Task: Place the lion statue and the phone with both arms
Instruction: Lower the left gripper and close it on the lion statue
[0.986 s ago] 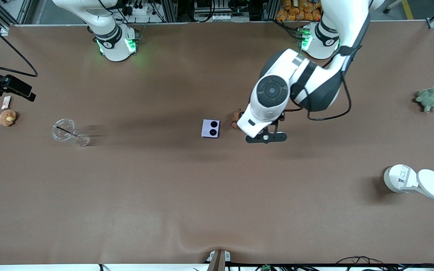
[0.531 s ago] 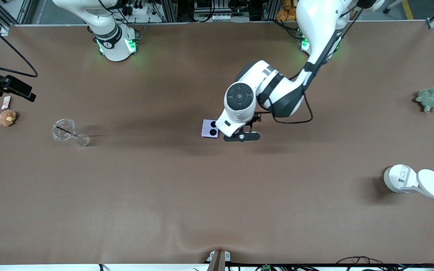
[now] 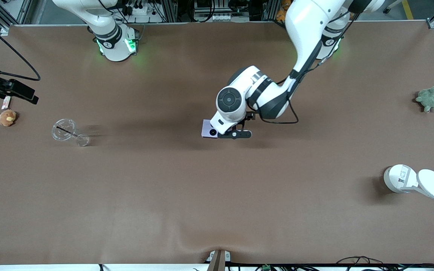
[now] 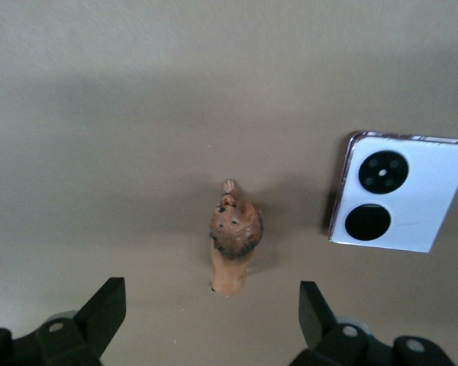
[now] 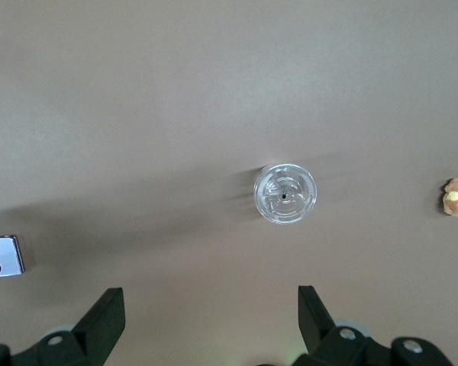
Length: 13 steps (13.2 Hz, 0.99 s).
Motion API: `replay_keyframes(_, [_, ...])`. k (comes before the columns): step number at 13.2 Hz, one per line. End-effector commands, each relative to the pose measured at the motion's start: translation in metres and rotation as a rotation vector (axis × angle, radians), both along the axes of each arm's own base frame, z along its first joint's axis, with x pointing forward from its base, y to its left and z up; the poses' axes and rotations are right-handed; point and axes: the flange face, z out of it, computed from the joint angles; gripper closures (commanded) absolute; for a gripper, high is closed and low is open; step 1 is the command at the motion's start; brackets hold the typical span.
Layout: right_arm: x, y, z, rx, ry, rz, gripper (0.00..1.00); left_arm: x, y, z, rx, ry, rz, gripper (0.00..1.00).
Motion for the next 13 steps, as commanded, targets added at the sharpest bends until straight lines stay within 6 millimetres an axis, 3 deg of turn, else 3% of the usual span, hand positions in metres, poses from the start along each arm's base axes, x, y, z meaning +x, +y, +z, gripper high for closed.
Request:
replay_keyframes(1, [0.007,0.002,-0.005,0.001,0.015,0.003,0.00,-0.001,-0.001,-0.020,0.008,0.008,-0.003,0.00])
replay_keyframes(3, [0.007,0.003,-0.005,-0.001,0.015,0.006,0.00,-0.001,-0.001,-0.028,0.008,0.011,-0.002,0.00])
replay_keyframes(4, [0.013,0.006,-0.017,-0.002,0.035,0.010,0.00,0.000,-0.001,-0.032,0.004,0.007,0.000,0.00])
replay_keyframes(5, [0.024,0.010,-0.041,-0.007,0.079,0.018,0.00,0.000,-0.002,-0.035,0.002,0.006,0.001,0.00])
replay_keyframes(6, [0.027,0.013,-0.049,-0.013,0.093,0.023,0.00,0.002,-0.003,-0.034,-0.009,-0.006,0.008,0.05])
replay_keyframes(7, [0.027,0.014,-0.052,-0.012,0.099,0.023,0.00,0.002,-0.005,-0.034,-0.012,-0.010,0.019,0.25])
replay_keyframes(8, [0.027,0.013,-0.052,-0.013,0.101,0.023,0.00,0.002,-0.005,-0.033,-0.015,-0.011,0.024,0.70])
replay_keyframes(9, [0.027,0.013,-0.052,-0.013,0.101,0.024,0.00,0.003,-0.004,-0.033,-0.014,-0.012,0.024,1.00])
replay_keyframes(13, [0.025,0.022,-0.051,-0.001,0.114,0.035,0.00,0.002,-0.002,-0.040,-0.007,-0.004,0.025,1.00])
